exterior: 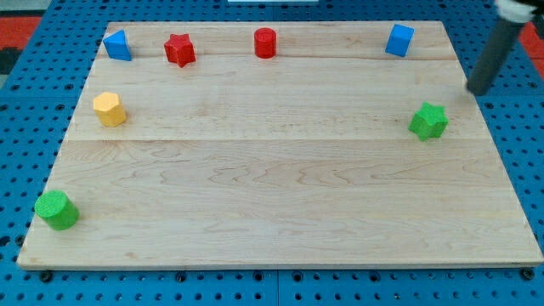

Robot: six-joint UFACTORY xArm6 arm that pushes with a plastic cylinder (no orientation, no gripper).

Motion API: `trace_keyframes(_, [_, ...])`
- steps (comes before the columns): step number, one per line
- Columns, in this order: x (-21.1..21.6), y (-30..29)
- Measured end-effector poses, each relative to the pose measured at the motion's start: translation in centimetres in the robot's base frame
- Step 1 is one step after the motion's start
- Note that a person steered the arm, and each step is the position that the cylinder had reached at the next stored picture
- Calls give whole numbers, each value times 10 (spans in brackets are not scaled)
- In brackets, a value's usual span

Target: Keep the blue cube near to the right side of the red circle

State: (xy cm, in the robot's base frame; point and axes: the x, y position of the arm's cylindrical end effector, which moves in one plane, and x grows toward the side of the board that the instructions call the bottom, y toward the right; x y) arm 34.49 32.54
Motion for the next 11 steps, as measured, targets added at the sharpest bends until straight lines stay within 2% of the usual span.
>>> trace_keyframes(1, [-49,20])
trace_keyframes(2, [-97,8])
trace_keyframes(4, [-132,-123])
trace_keyframes(5, [-126,-145])
trace_keyframes(6, [-102,-74])
trace_keyframes(7, [-92,-51])
trace_keyframes(9, [-117,-194])
trace_keyframes(10, [-97,-113])
trace_keyframes(11, [-75,-130])
